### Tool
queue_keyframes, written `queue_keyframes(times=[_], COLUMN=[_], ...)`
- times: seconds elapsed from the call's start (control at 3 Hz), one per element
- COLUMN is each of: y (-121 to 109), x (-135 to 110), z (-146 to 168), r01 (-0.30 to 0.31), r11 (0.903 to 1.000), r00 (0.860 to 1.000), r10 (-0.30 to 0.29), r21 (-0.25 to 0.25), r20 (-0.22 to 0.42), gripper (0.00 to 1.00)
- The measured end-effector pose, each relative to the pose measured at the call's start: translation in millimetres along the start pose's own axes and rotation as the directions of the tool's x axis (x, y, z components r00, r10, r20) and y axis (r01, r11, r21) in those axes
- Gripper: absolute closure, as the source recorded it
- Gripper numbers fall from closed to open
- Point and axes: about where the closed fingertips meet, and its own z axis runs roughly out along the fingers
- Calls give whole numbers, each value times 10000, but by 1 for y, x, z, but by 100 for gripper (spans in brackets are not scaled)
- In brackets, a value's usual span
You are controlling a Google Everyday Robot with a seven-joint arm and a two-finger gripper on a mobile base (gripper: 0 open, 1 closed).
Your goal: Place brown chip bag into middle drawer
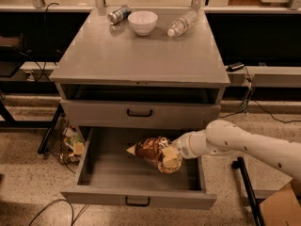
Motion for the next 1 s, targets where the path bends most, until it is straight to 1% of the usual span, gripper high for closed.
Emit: queue_keyframes(times=[0.33, 0.67, 1.0], y=[-8, -9, -4], x=[-1, -3, 1], z=[9, 13, 3], r01=[58, 144, 236], r11=[10000, 9998, 9988], r00=[10000, 9999, 9997], r10=[-58, -143, -234], r21=[31, -110, -434], r20=[-1, 31, 61], gripper=[34, 11, 0])
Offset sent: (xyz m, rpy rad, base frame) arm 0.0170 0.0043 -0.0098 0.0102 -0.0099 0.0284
